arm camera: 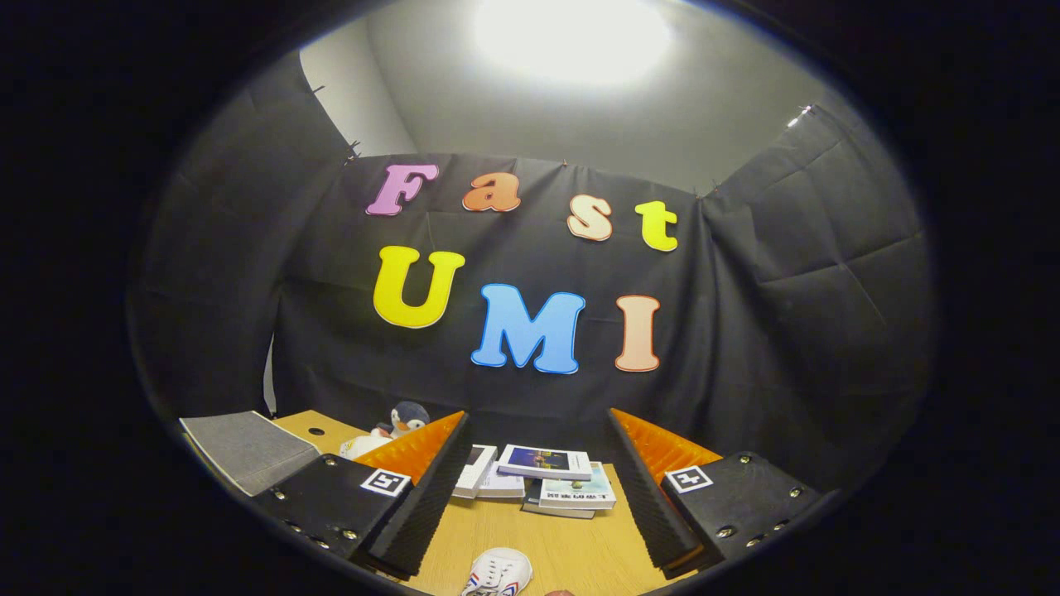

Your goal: Open the storage box then place both shoes into the box .Put the left shoe in first, then the right shoe, with the right side of both shoes facing outward in a uniform manner.

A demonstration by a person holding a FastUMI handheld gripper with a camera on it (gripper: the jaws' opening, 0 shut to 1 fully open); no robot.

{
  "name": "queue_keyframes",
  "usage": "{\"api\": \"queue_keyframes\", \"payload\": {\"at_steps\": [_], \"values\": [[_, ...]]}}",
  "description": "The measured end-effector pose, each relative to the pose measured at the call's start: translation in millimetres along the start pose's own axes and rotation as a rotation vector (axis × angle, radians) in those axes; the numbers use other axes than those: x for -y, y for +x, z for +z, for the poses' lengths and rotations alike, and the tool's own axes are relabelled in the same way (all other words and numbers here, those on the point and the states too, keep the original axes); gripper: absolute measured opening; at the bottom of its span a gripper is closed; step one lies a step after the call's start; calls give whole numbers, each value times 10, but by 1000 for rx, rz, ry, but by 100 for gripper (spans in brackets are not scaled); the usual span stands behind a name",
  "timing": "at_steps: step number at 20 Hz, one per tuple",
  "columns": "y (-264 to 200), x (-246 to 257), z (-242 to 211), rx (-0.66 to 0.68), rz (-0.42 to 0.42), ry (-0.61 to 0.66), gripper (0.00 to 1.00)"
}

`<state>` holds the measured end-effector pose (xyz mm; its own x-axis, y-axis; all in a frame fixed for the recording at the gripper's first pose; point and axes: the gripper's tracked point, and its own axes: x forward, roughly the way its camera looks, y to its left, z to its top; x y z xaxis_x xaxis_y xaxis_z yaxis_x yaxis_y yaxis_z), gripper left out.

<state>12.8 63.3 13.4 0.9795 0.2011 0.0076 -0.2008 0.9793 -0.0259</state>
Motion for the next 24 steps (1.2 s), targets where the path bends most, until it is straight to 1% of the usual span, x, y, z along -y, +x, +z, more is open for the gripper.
{"api": "queue_keyframes", "payload": {"at_steps": [2,5,11,16,20,24], "values": [[16,-74,12,-5,20,21,96],[64,-213,-52,-33,48,96,96],[8,-611,-288,-129,131,293,96],[-73,-1058,-542,-218,216,444,98],[-161,-1402,-827,-323,271,517,98],[-294,-1895,-1050,-458,382,695,98]]}}
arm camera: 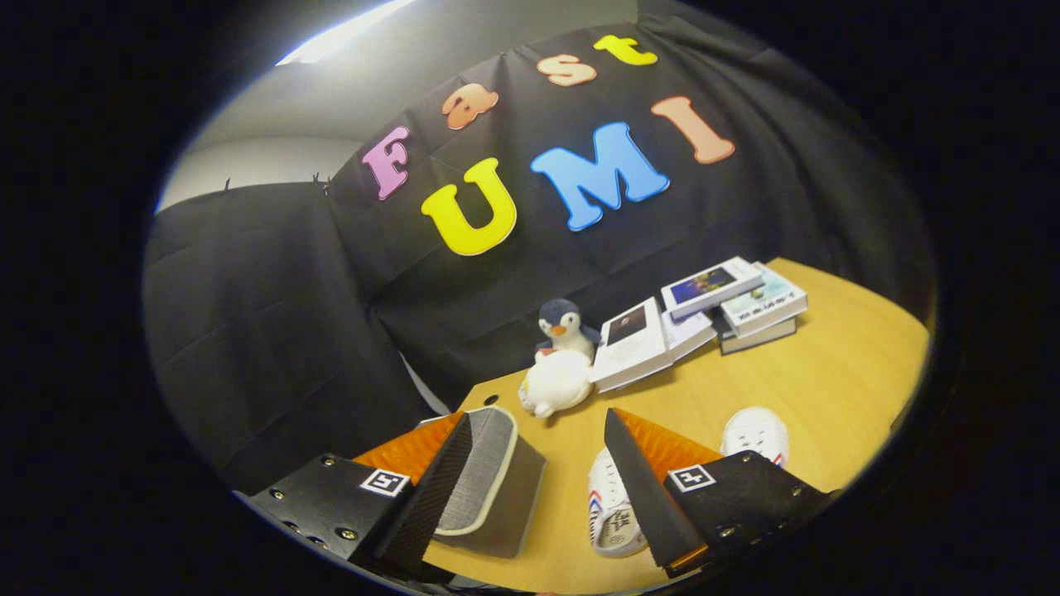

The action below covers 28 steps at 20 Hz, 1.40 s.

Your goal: Open the storage box then place both shoes into the box .Put the left shoe in first, then the right shoe, with the right side of both shoes facing outward in a uniform manner.

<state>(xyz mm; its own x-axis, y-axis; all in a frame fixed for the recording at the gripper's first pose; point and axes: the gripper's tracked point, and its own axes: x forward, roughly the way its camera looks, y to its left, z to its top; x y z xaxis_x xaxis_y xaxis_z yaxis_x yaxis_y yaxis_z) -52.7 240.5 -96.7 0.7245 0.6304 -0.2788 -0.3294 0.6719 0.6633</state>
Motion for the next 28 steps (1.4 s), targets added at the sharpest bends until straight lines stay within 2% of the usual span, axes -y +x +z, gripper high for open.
{"api": "queue_keyframes", "payload": {"at_steps": [6,11,19,20,25,26,28], "values": [[244,-118,-515,-137,78,173,98],[449,-221,-884,-253,141,375,98],[585,-407,-1268,-372,192,636,98],[610,-428,-1301,-381,201,668,94],[617,-541,-1488,-446,235,774,94],[629,-560,-1527,-462,236,792,82],[596,-645,-1564,-493,263,820,82]]}}
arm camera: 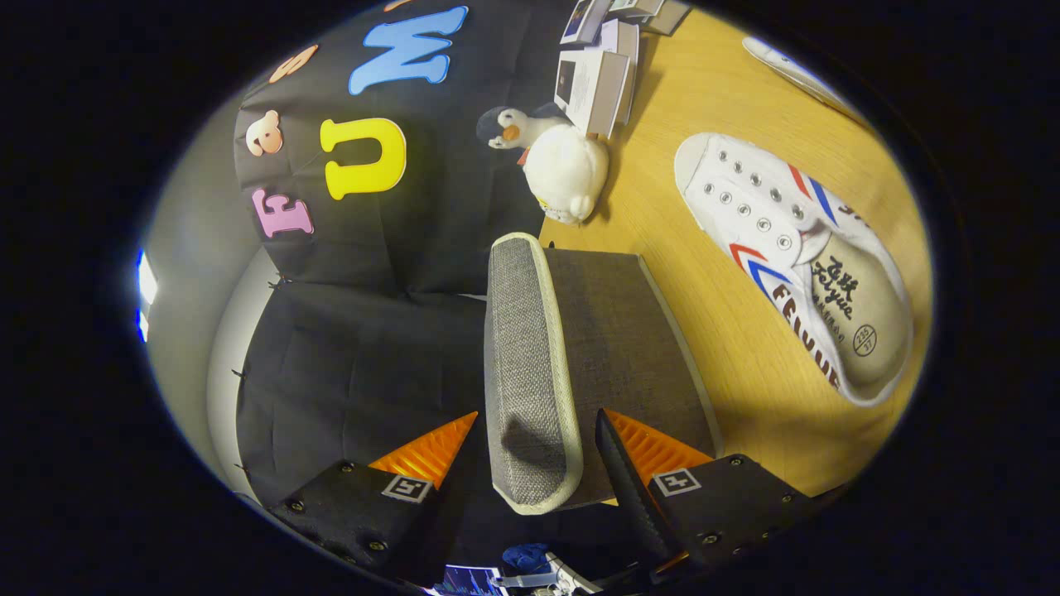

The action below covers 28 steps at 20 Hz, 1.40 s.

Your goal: Open the storage box then place both shoes into the box .Put the left shoe in first, then the right shoe, with the right side of both shoes facing outward in a uniform manner.

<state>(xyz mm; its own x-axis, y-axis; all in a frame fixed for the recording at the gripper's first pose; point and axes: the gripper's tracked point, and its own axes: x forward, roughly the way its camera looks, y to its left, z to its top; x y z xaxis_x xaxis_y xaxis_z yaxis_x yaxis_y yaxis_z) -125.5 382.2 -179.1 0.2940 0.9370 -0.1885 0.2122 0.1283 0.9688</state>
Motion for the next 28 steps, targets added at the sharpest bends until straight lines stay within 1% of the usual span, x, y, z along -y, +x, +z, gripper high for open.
{"api": "queue_keyframes", "payload": {"at_steps": [2,4,5,7,8,9,10,11,12,13,18,21,28], "values": [[-5,41,-22,-5,-16,-12,81],[2,5,-30,-12,-5,10,50],[-8,14,-40,-23,-4,3,48],[-17,-1,-64,-40,-6,-23,48],[-91,-94,51,-2,35,-4,48],[-14,-78,82,22,21,27,26],[-33,-113,53,10,31,27,4],[-45,-116,58,2,32,11,4],[-77,-133,53,-3,16,-20,0],[-86,-162,53,-8,10,-58,0],[-146,-629,56,-24,42,-137,0],[-116,-925,5,-36,78,-165,0],[100,-1512,-151,-46,103,-266,0]]}}
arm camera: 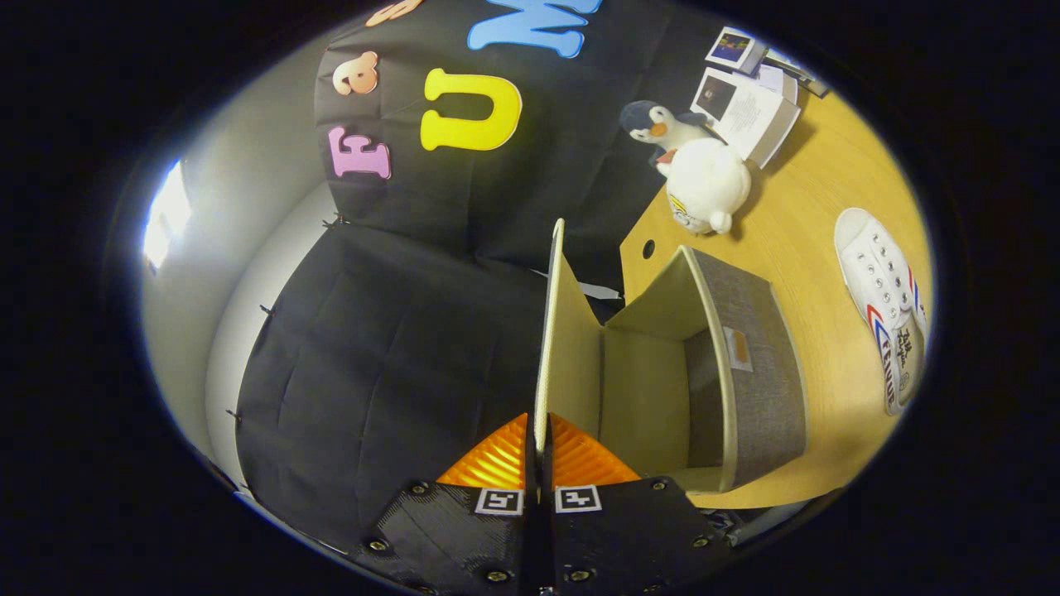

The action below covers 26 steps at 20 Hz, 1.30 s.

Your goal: Open the storage box then place both shoes into the box .Put the left shoe in first, then the right shoe, with the right side of both shoes facing outward in a uniform manner.

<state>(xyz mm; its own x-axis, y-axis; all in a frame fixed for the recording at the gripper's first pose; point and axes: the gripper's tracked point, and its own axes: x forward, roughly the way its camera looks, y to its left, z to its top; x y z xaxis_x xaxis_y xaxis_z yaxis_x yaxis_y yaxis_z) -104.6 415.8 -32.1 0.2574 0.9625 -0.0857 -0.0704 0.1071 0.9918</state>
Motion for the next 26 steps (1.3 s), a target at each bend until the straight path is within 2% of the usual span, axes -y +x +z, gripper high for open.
{"api": "queue_keyframes", "payload": {"at_steps": [6,14,21,23,25,26], "values": [[341,-424,-123,-19,2,-89,0],[873,-757,-481,-34,-67,-296,0],[1335,-816,-811,-71,-96,-352,2],[1404,-861,-889,-95,-79,-392,10],[1421,-881,-946,-106,-66,-447,35],[1394,-892,-967,-112,-61,-471,54]]}}
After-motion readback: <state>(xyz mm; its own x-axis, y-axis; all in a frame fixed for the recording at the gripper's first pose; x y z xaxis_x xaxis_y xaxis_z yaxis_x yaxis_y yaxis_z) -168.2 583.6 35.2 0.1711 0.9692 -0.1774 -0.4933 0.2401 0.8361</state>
